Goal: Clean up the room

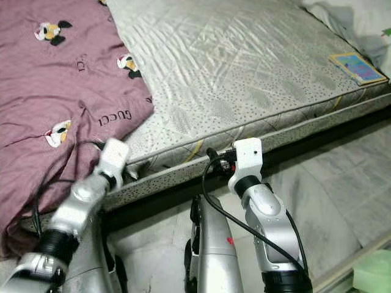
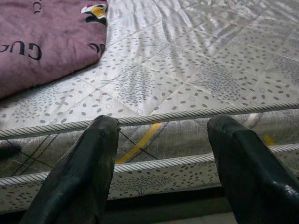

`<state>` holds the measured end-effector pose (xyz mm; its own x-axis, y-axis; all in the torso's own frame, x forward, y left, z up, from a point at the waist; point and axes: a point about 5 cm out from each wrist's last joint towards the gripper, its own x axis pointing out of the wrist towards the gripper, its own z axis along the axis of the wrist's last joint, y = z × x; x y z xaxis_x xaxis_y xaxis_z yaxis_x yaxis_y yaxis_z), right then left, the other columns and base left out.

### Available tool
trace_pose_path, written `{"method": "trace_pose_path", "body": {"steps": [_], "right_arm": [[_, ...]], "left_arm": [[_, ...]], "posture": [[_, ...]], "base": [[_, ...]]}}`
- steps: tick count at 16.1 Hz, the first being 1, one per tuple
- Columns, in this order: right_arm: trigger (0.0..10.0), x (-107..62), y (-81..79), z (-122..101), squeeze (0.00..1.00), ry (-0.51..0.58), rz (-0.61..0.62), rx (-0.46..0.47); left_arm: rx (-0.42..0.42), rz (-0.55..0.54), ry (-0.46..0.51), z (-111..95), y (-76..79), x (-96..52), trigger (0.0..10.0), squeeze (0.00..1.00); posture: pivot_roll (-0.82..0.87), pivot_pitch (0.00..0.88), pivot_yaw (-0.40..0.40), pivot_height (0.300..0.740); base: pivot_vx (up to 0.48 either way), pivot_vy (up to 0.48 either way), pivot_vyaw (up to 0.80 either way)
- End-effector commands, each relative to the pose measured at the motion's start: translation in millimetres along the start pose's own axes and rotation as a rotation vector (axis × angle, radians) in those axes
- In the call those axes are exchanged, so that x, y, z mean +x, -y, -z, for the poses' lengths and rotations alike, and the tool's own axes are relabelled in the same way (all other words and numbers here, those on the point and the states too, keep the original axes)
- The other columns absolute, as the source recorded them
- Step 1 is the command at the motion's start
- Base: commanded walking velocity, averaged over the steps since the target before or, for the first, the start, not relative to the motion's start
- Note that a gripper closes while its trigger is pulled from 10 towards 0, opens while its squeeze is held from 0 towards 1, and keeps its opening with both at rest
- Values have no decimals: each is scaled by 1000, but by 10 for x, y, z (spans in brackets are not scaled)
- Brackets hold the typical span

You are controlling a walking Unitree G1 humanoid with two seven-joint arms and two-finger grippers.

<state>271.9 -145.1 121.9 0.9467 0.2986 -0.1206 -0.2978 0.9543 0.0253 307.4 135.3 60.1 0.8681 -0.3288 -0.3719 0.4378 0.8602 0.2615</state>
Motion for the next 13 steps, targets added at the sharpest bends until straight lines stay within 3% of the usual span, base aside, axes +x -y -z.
{"method": "trace_pose_path", "body": {"steps": [1, 3, 4, 6, 8, 10, 13], "right_arm": [[10000, 4, 6, -16, 0, -3, -3, -6], [10000, 11, 2, -13, 0, -5, -5, -5], [10000, 20, 1, -6, 0, -6, -5, -2], [10000, 33, -5, 0, 0, -6, -6, 3], [10000, 59, -18, 2, 0, -4, -10, 9], [10000, 107, 68, -26, 0, -1, 21, 27], [10000, 93, 284, -26, 0, -15, 86, 30]], "left_arm": [[73, 69, 24, -21, 143, -9, 10000, 0], [90, 0, 105, -122, 124, -26, 10000, 0], [15, -157, 211, -277, -9, -64, 10000, 0], [-57, -262, 303, -401, -113, -141, 10000, 0], [-147, -447, 388, -490, -287, -313, 10000, 0], [-291, -666, 392, -376, -494, -564, 10000, 0], [-359, -819, 321, -150, -748, -744, 10000, 0]], "posture": [[-172, 143, -103, 509], [-169, 139, -102, 509], [-162, 134, -101, 509], [-154, 131, -99, 509], [-132, 121, -97, 509], [-102, 116, -108, 509], [-94, 114, -112, 509]], "base": [[0, 0, 0], [0, 0, 0], [0, 0, 0], [0, 0, 0], [0, 0, 0], [0, 0, 0], [0, 0, 0]]}}
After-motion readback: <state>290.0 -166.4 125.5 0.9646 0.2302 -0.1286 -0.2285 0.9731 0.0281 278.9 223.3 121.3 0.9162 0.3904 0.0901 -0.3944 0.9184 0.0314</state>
